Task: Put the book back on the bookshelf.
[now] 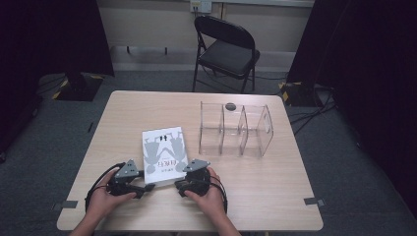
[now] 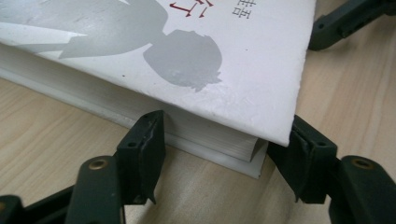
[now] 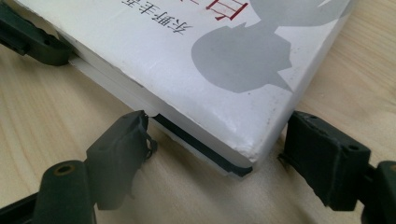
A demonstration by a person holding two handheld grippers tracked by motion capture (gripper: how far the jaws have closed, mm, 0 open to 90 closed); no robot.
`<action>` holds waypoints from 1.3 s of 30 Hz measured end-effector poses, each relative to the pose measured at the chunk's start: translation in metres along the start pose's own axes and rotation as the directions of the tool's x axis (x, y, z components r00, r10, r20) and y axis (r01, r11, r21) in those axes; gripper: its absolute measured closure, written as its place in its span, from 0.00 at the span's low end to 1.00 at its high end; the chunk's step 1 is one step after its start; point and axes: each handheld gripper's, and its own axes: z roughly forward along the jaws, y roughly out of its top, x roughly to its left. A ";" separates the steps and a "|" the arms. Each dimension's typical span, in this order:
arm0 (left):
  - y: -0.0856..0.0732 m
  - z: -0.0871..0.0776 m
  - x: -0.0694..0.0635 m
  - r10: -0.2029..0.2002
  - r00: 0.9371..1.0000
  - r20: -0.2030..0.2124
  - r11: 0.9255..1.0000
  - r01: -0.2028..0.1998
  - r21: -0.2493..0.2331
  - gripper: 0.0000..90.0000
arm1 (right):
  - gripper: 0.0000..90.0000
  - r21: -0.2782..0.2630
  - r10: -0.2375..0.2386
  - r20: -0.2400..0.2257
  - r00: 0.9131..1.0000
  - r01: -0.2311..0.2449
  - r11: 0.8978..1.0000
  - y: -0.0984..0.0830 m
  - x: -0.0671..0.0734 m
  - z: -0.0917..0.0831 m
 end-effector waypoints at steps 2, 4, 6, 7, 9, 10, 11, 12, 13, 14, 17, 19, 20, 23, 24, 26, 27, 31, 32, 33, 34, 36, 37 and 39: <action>0.002 0.000 0.001 0.010 1.000 -0.018 1.000 -0.010 0.015 0.41 | 0.23 -0.001 -0.008 -0.004 1.000 0.008 1.000 0.000 0.000 0.000; 0.003 0.001 0.001 -0.008 1.000 -0.017 1.000 0.008 0.011 0.41 | 0.23 -0.002 -0.007 -0.006 1.000 0.007 1.000 0.000 0.000 0.000; 0.006 0.001 0.003 -0.019 1.000 -0.009 0.999 0.020 0.029 0.42 | 0.23 -0.002 -0.007 -0.006 1.000 0.007 1.000 0.000 0.000 0.000; 0.007 0.002 0.003 -0.008 1.000 -0.021 0.999 0.009 0.032 0.43 | 0.23 -0.002 -0.007 -0.006 1.000 0.007 1.000 0.000 0.000 0.000; 0.008 0.002 0.005 -0.001 1.000 -0.018 0.999 0.001 0.033 0.43 | 0.23 -0.001 -0.006 -0.006 1.000 0.006 1.000 0.000 0.000 0.000; 0.008 0.002 0.005 0.011 1.000 -0.016 0.999 -0.011 0.038 0.43 | 0.23 -0.002 -0.005 -0.005 1.000 0.005 1.000 0.000 0.000 0.000; 0.008 0.002 0.005 0.011 1.000 -0.016 0.999 -0.011 0.038 0.43 | 0.23 -0.002 -0.005 -0.005 1.000 0.005 1.000 0.000 0.000 0.000; 0.009 0.002 0.005 -0.013 1.000 -0.021 0.999 0.014 0.039 0.44 | 0.22 0.000 -0.003 -0.004 1.000 0.003 1.000 0.000 0.001 0.000; 0.009 0.002 0.005 -0.013 1.000 -0.021 0.999 0.014 0.039 0.44 | 0.22 0.000 -0.003 -0.004 1.000 0.003 1.000 0.000 0.001 0.000; 0.010 0.001 0.004 -0.014 1.000 -0.023 0.999 0.015 0.052 0.44 | 0.22 0.001 -0.003 -0.004 1.000 0.003 1.000 0.000 0.001 0.000; 0.014 -0.001 0.003 -0.014 0.999 -0.040 0.997 0.017 0.076 0.47 | 0.21 0.000 -0.004 -0.003 1.000 0.004 1.000 0.001 0.001 0.001; 0.015 -0.001 0.001 -0.034 0.999 -0.031 0.997 0.036 0.075 0.48 | 0.20 0.002 -0.008 -0.008 1.000 0.008 1.000 0.001 0.001 0.001; 0.016 -0.003 0.001 -0.030 0.999 -0.042 0.997 0.033 0.075 0.49 | 0.18 0.007 -0.011 -0.010 1.000 0.011 1.000 0.001 0.001 0.001; 0.017 -0.005 -0.002 -0.050 0.998 -0.041 0.996 0.052 0.069 0.54 | 0.18 0.009 -0.012 -0.014 1.000 0.012 1.000 0.001 0.001 0.001; 0.018 -0.006 -0.002 -0.064 0.997 -0.031 0.995 0.066 0.072 0.56 | 0.17 0.009 -0.012 -0.014 1.000 0.012 1.000 0.001 0.001 0.001; 0.019 -0.008 -0.002 -0.073 0.997 -0.028 0.995 0.075 0.059 0.63 | 0.16 0.015 -0.010 -0.016 1.000 0.010 1.000 0.001 0.002 0.002; 0.020 -0.009 -0.001 -0.051 0.998 -0.039 0.996 0.053 0.067 0.63 | 0.16 0.015 -0.010 -0.016 1.000 0.010 1.000 0.001 0.002 0.002; 0.022 -0.009 -0.003 -0.062 0.998 -0.034 0.996 0.064 0.062 0.63 | 0.15 0.013 -0.020 -0.020 1.000 0.020 1.000 0.002 0.002 0.002; 0.023 -0.011 -0.002 -0.049 0.998 -0.039 0.997 0.052 0.059 0.63 | 0.15 0.014 -0.021 -0.021 1.000 0.022 1.000 0.002 0.001 0.002; 0.024 -0.012 -0.001 -0.041 0.998 -0.041 0.998 0.044 0.051 0.63 | 0.15 0.014 -0.021 -0.021 1.000 0.022 1.000 0.002 0.001 0.002; 0.025 -0.014 -0.002 -0.062 0.997 -0.035 0.998 0.063 0.031 0.64 | 0.15 0.014 -0.024 -0.024 0.999 0.024 1.000 0.002 0.001 0.002; 0.026 -0.015 -0.001 -0.048 0.998 -0.044 0.998 0.050 0.034 0.64 | 0.14 0.017 -0.026 -0.031 0.999 0.027 1.000 0.002 0.000 0.002; 0.026 -0.015 -0.002 -0.059 0.998 -0.035 0.998 0.060 0.035 0.64 | 0.14 0.017 -0.026 -0.031 0.999 0.027 1.000 0.002 0.000 0.002; 0.026 -0.015 -0.001 -0.052 0.998 -0.035 0.998 0.053 0.032 0.64 | 0.15 0.013 -0.035 -0.041 0.999 0.036 0.999 0.001 -0.001 0.002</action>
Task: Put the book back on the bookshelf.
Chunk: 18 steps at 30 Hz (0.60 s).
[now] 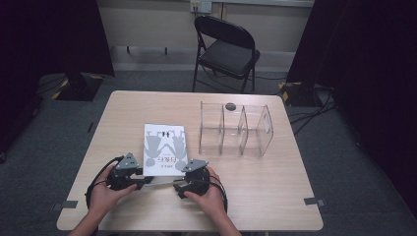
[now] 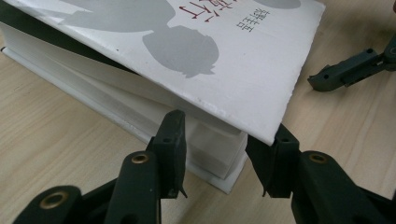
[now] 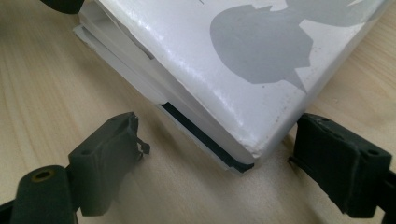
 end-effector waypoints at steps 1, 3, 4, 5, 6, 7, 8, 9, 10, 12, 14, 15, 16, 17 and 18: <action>0.000 0.000 0.000 -0.003 1.000 0.002 1.000 0.003 -0.001 0.64 | 0.15 0.000 0.006 0.009 1.000 -0.006 1.000 0.000 -0.001 0.000; 0.000 0.000 0.002 0.004 1.000 0.007 1.000 -0.004 0.004 0.64 | 0.15 -0.004 -0.005 0.010 1.000 0.005 1.000 0.000 -0.001 0.000; 0.000 0.000 0.002 0.004 1.000 0.007 1.000 -0.004 0.004 0.65 | 0.15 -0.004 -0.005 0.010 1.000 0.005 1.000 0.000 -0.001 0.000; 0.000 0.000 0.001 -0.010 1.000 0.008 1.000 0.010 0.000 0.65 | 0.15 -0.004 -0.016 0.019 1.000 0.016 1.000 0.000 -0.001 -0.001; -0.001 0.000 0.002 -0.013 1.000 0.014 1.000 0.013 -0.001 0.65 | 0.15 -0.004 -0.016 0.019 1.000 0.016 1.000 0.000 -0.001 -0.001; -0.001 0.000 0.002 -0.012 1.000 0.013 1.000 0.012 0.006 0.65 | 0.15 0.003 -0.026 0.023 0.999 0.026 1.000 0.001 0.000 -0.002; -0.001 0.001 0.002 -0.016 1.000 0.016 1.000 0.016 -0.002 0.65 | 0.14 -0.006 -0.047 0.021 0.999 0.047 0.999 0.001 0.000 -0.003; -0.001 0.001 0.003 -0.006 1.000 0.013 1.000 0.006 0.000 0.65 | 0.14 -0.007 -0.067 0.027 0.997 0.067 0.998 0.002 0.001 -0.004; -0.001 0.001 0.003 -0.006 1.000 0.013 1.000 0.006 0.000 0.65 | 0.14 -0.007 -0.067 0.027 0.997 0.067 0.998 0.002 0.001 -0.004; 0.000 0.000 0.002 -0.004 1.000 0.013 1.000 0.004 0.010 0.65 | 0.14 -0.005 -0.088 0.043 0.995 0.089 0.996 0.003 0.003 -0.005; 0.000 0.000 0.002 -0.009 1.000 0.016 1.000 0.009 0.005 0.65 | 0.15 -0.019 -0.088 0.050 0.995 0.089 0.996 0.004 0.004 -0.006; 0.001 0.000 0.002 -0.012 1.000 0.015 1.000 0.012 0.006 0.64 | 0.15 -0.036 -0.092 0.054 0.994 0.094 0.995 0.007 0.004 -0.008; 0.001 0.000 0.002 -0.012 1.000 0.015 1.000 0.012 0.006 0.64 | 0.15 -0.036 -0.092 0.054 0.994 0.094 0.995 0.007 0.004 -0.008; 0.001 0.000 0.002 -0.012 1.000 0.015 1.000 0.012 0.007 0.64 | 0.15 -0.046 -0.101 0.059 0.993 0.104 0.994 0.009 0.004 -0.010; 0.001 0.000 0.002 -0.012 1.000 0.016 1.000 0.012 0.008 0.65 | 0.15 -0.052 -0.108 0.063 0.992 0.111 0.992 0.011 0.004 -0.011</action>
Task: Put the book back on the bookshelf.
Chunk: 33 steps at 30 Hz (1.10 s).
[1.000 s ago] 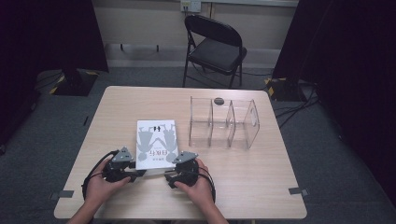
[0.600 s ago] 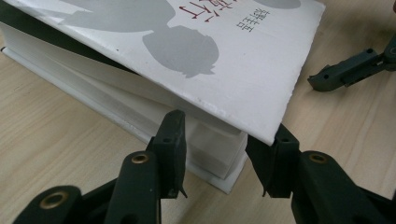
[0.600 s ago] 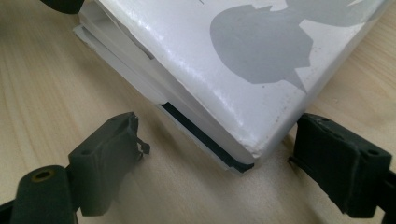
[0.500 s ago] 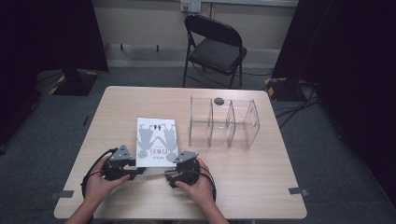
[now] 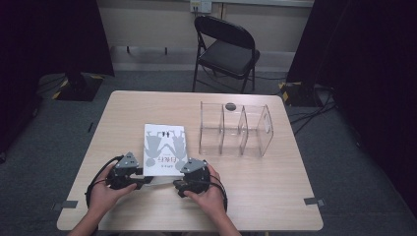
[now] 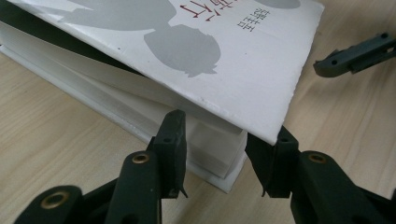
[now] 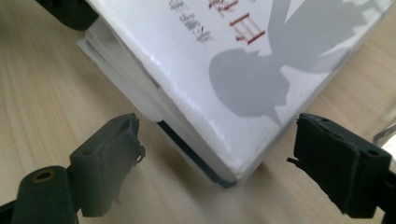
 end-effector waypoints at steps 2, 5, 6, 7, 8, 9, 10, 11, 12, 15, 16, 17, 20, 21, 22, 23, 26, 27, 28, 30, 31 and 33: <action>0.000 0.000 0.000 0.003 1.000 0.003 1.000 -0.003 0.005 0.64 | 0.15 -0.016 -0.005 -0.003 1.000 0.005 1.000 0.003 0.000 -0.002; 0.001 0.000 0.001 0.002 1.000 0.002 1.000 -0.002 0.010 0.65 | 0.15 -0.035 -0.052 0.001 0.999 0.052 0.998 0.010 0.002 -0.002; 0.001 0.000 0.001 0.002 1.000 0.002 1.000 -0.002 0.010 0.65 | 0.15 -0.035 -0.052 0.001 0.999 0.052 0.998 0.010 0.002 -0.002; 0.002 0.000 0.000 -0.006 1.000 0.006 1.000 0.005 0.013 0.65 | 0.15 -0.034 -0.056 -0.013 0.998 0.056 0.998 0.015 0.003 -0.001; 0.002 0.000 0.000 -0.006 1.000 0.006 1.000 0.005 0.013 0.65 | 0.15 -0.034 -0.056 -0.013 0.998 0.056 0.998 0.015 0.003 -0.001; 0.002 0.000 0.001 -0.006 1.000 0.007 1.000 0.006 0.016 0.64 | 0.15 -0.032 -0.084 -0.010 0.996 0.084 0.996 0.019 0.005 0.002; 0.002 0.000 0.001 -0.006 1.000 0.007 1.000 0.006 0.016 0.65 | 0.15 -0.032 -0.084 -0.010 0.996 0.084 0.996 0.019 0.005 0.002; 0.002 0.000 0.001 -0.004 1.000 0.006 1.000 0.004 0.017 0.64 | 0.15 -0.026 -0.105 -0.013 0.994 0.105 0.994 0.023 0.008 0.006; 0.002 0.000 0.001 -0.004 1.000 0.006 1.000 0.004 0.017 0.65 | 0.15 -0.026 -0.105 -0.013 0.994 0.105 0.994 0.023 0.008 0.006; 0.003 -0.001 0.000 -0.003 1.000 0.003 1.000 0.003 0.023 0.65 | 0.14 -0.026 -0.130 -0.009 0.991 0.130 0.991 0.028 0.012 0.013; 0.003 -0.001 0.000 -0.003 1.000 0.003 1.000 0.003 0.023 0.65 | 0.14 -0.026 -0.130 -0.009 0.991 0.130 0.991 0.028 0.012 0.013; 0.004 -0.001 0.000 -0.008 1.000 0.004 1.000 0.008 0.023 0.65 | 0.15 -0.022 -0.132 -0.004 0.991 0.132 0.991 0.029 0.013 0.014; 0.005 -0.001 0.001 0.000 1.000 0.005 1.000 0.000 0.027 0.65 | 0.14 -0.024 -0.130 -0.008 0.991 0.130 0.991 0.033 0.013 0.017; 0.006 -0.001 0.001 -0.002 1.000 0.005 1.000 0.001 0.024 0.65 | 0.14 -0.026 -0.138 -0.006 0.990 0.137 0.990 0.035 0.014 0.019; 0.006 -0.002 0.001 -0.003 1.000 0.007 1.000 0.003 0.027 0.65 | 0.14 -0.021 -0.144 0.000 0.990 0.144 0.989 0.036 0.015 0.019; 0.006 -0.001 0.001 -0.005 1.000 0.005 1.000 0.005 0.027 0.65 | 0.14 -0.024 -0.147 0.002 0.989 0.147 0.989 0.037 0.016 0.021; 0.006 -0.001 0.001 -0.003 1.000 0.004 1.000 0.003 0.026 0.65 | 0.14 -0.022 -0.151 0.010 0.989 0.151 0.988 0.038 0.017 0.023; 0.006 -0.002 0.001 -0.004 1.000 0.004 1.000 0.004 0.027 0.65 | 0.14 -0.022 -0.153 0.021 0.988 0.153 0.988 0.039 0.018 0.024; 0.007 -0.002 0.000 -0.008 1.000 0.005 1.000 0.008 0.030 0.65 | 0.14 -0.022 -0.153 0.021 0.988 0.153 0.988 0.039 0.018 0.024; 0.007 -0.002 0.000 -0.010 1.000 0.004 1.000 0.009 0.027 0.65 | 0.13 -0.029 -0.179 0.036 0.983 0.180 0.983 0.040 0.019 0.027; 0.007 -0.002 0.000 0.000 1.000 -0.001 1.000 0.000 0.027 0.65 | 0.12 -0.022 -0.201 0.060 0.978 0.202 0.979 0.040 0.022 0.029; 0.007 -0.002 -0.001 0.000 1.000 -0.005 1.000 0.000 0.022 0.65 | 0.12 -0.027 -0.197 0.080 0.977 0.199 0.980 0.040 0.024 0.032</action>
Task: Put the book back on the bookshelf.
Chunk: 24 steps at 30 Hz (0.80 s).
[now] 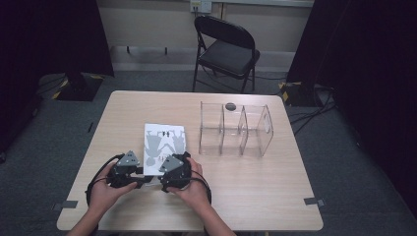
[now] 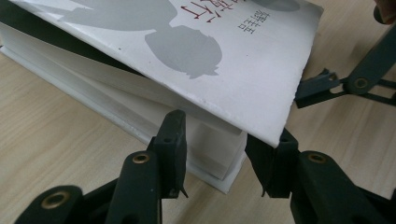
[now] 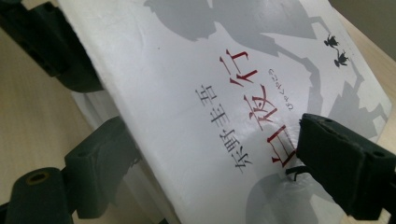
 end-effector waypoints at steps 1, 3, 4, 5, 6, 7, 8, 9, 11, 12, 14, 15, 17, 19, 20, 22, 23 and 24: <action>0.000 0.000 0.000 0.000 1.000 0.000 1.000 0.000 0.000 0.65 | 0.12 0.000 0.000 0.000 1.000 0.000 1.000 0.000 0.000 0.000; 0.001 -0.001 0.000 0.004 1.000 0.002 1.000 -0.004 -0.003 0.65 | 0.12 0.004 0.010 0.020 1.000 -0.010 1.000 0.001 0.001 0.002; 0.001 -0.001 0.000 0.007 1.000 -0.002 1.000 -0.007 -0.001 0.65 | 0.12 0.015 0.004 0.041 0.999 -0.005 1.000 0.002 0.003 0.003; 0.001 -0.001 0.000 0.007 1.000 -0.004 1.000 -0.007 0.003 0.65 | 0.13 0.017 -0.024 0.060 0.998 0.023 1.000 0.002 0.005 0.004; -0.001 0.000 0.000 -0.002 1.000 0.000 1.000 0.002 -0.001 0.65 | 0.14 0.019 -0.045 0.078 0.996 0.044 0.999 0.002 0.008 0.006; -0.001 0.000 0.000 -0.002 1.000 0.000 1.000 0.002 -0.001 0.65 | 0.14 0.019 -0.045 0.078 0.996 0.044 0.999 0.002 0.008 0.006; -0.001 0.001 0.000 -0.001 1.000 0.000 1.000 0.001 -0.006 0.65 | 0.14 0.016 -0.044 0.075 0.996 0.043 0.999 0.001 0.007 0.006; -0.001 0.001 0.000 0.004 1.000 -0.001 1.000 -0.004 -0.009 0.65 | 0.15 0.017 -0.054 0.073 0.996 0.053 0.998 0.001 0.006 0.006; -0.002 0.002 0.000 0.007 1.000 -0.002 1.000 -0.007 -0.019 0.64 | 0.18 0.013 -0.050 0.075 0.996 0.049 0.999 0.000 0.005 0.005; -0.003 0.002 0.000 0.005 1.000 0.002 1.000 -0.005 -0.028 0.64 | 0.22 0.014 -0.058 0.073 0.996 0.057 0.998 0.001 0.005 0.004; -0.005 -0.001 0.005 -0.001 1.000 -0.015 0.998 0.000 -0.058 0.54 | 0.30 0.019 -0.096 0.077 0.992 0.095 0.995 0.004 0.006 0.000; -0.005 -0.001 0.005 -0.001 1.000 -0.015 0.998 0.000 -0.058 0.51 | 0.30 0.019 -0.096 0.077 0.992 0.095 0.995 0.004 0.006 0.000; -0.007 -0.004 0.009 0.007 0.999 -0.031 0.998 -0.009 -0.068 0.45 | 0.36 -0.001 -0.092 0.086 0.992 0.093 0.996 0.005 0.003 -0.004; -0.012 -0.004 0.015 0.013 1.000 -0.027 0.996 -0.016 -0.086 0.42 | 0.42 0.004 -0.096 0.102 0.990 0.096 0.995 0.007 0.001 -0.007; -0.014 -0.003 0.016 0.020 0.999 -0.028 0.997 -0.022 -0.080 0.42 | 0.44 0.006 -0.092 0.101 0.991 0.092 0.996 0.008 0.000 -0.008; -0.016 -0.003 0.018 0.035 0.999 -0.033 0.997 -0.037 -0.068 0.42 | 0.46 0.003 -0.081 0.101 0.992 0.081 0.997 0.009 -0.003 -0.010; -0.018 -0.002 0.019 0.028 0.999 -0.022 0.997 -0.030 -0.064 0.41 | 0.49 0.005 -0.078 0.104 0.992 0.078 0.997 0.011 -0.004 -0.013; -0.019 -0.001 0.021 0.037 0.999 -0.018 0.997 -0.038 -0.062 0.36 | 0.52 0.009 -0.065 0.104 0.992 0.065 0.998 0.013 -0.008 -0.018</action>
